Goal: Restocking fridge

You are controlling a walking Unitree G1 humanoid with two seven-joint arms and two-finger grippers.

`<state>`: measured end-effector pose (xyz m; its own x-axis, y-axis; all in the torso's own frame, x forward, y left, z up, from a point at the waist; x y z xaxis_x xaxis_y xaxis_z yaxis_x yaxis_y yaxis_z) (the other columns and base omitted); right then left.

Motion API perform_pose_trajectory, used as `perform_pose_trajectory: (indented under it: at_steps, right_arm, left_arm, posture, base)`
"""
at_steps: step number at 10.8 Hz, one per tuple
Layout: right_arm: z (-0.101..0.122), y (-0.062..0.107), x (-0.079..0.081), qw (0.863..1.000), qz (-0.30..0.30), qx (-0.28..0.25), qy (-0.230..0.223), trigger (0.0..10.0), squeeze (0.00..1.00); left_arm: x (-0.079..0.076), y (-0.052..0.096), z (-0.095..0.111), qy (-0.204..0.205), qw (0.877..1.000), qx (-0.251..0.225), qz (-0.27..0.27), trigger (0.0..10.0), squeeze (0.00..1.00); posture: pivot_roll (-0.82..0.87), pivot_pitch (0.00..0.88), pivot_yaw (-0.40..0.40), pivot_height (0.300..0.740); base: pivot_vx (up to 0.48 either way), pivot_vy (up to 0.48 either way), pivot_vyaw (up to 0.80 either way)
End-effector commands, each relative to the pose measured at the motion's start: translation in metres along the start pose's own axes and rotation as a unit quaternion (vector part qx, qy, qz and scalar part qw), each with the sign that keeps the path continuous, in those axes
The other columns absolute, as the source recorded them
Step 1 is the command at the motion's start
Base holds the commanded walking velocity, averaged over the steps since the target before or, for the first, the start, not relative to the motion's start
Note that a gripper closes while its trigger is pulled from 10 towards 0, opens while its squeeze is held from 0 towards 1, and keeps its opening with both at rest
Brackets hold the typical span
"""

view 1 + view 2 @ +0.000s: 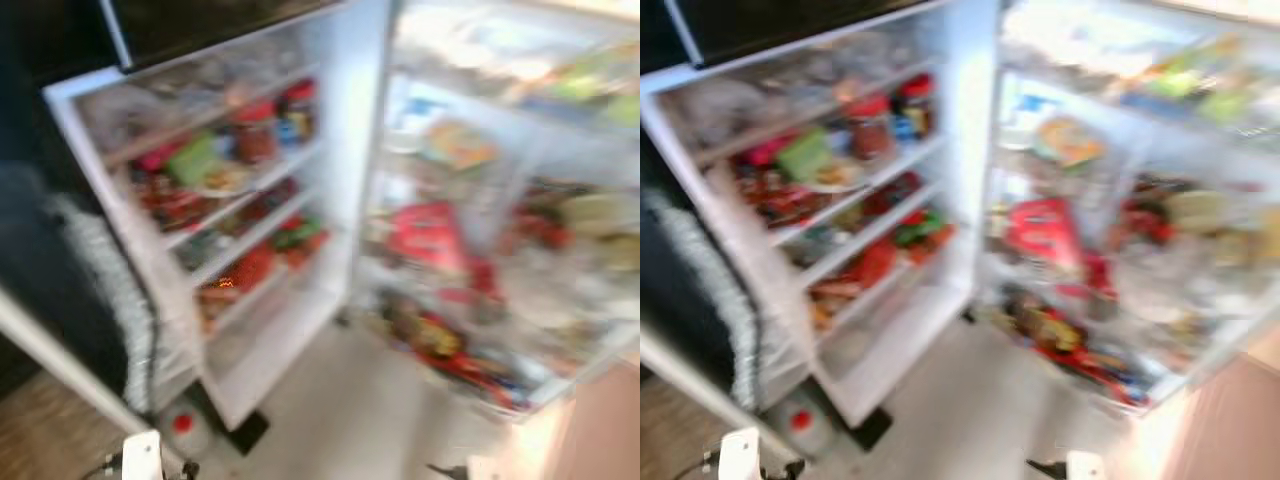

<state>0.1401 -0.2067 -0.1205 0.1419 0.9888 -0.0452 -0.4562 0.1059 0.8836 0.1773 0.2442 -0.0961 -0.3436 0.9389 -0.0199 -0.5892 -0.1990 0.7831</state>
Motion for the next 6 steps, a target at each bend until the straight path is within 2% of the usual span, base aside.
perform_pose_trajectory:
  at_steps: [1,2,3,4,5,6]
  right_arm:
    - [0.004,0.0,-0.003,0.999,-0.02,-0.013,-0.024,10.0,0.0]
    - [0.004,0.001,-0.008,0.998,-0.052,-0.018,-0.031,10.0,0.0]
    - [0.004,0.001,-0.012,0.995,-0.079,-0.027,-0.058,10.0,0.0]
    - [0.036,0.003,-0.037,0.986,-0.131,-0.08,-0.072,10.0,0.0]
    - [0.084,0.008,-0.062,0.97,-0.178,-0.141,-0.089,10.0,0.0]
    - [0.093,0.011,-0.071,0.963,-0.201,-0.156,-0.09,10.0,0.0]
  left_arm:
    - [0.005,0.001,-0.005,-0.007,1.0,0.011,0.006,10.0,0.0]
    - [0.005,0.001,-0.006,-0.007,1.0,0.012,0.006,10.0,0.0]
    - [0.005,0.001,-0.006,-0.008,1.0,0.012,0.007,10.0,0.0]
    - [0.005,0.001,-0.006,-0.011,1.0,0.013,0.008,10.0,0.0]
    - [0.005,0.002,-0.007,-0.012,1.0,0.014,0.01,10.0,0.0]
    - [0.005,0.002,-0.007,-0.012,1.0,0.015,0.012,10.0,0.0]
  posture:
    - [-0.08,0.0,0.024,0.74]
    - [-0.08,0.0,0.027,0.74]
    - [-0.09,0.0,0.031,0.74]
    - [-0.11,0.0,0.036,0.74]
    - [-0.12,0.0,0.041,0.74]
    - [-0.13,0.0,0.046,0.74]
  base:
    - [0.0,0.0,0.0]
    - [0.0,0.0,0.0]
    - [0.0,0.0,0.0]
    - [0.0,0.0,0.0]
    - [0.0,0.0,0.0]
    - [0.0,0.0,0.0]
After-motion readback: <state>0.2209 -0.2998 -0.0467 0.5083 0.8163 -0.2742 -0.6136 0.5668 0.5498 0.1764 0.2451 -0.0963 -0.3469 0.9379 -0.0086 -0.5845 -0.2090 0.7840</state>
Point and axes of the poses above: a point about 5 cm out from each wrist's last joint towards the gripper, its own y axis pointing back from the gripper into the wrist, its own z axis along the axis of the wrist's last joint, x = y × z, the point moved 2 cm from there along -y, pointing out of the wrist towards the gripper, and after that the axes turned 3 degrees about y, right-handed, at the moved point
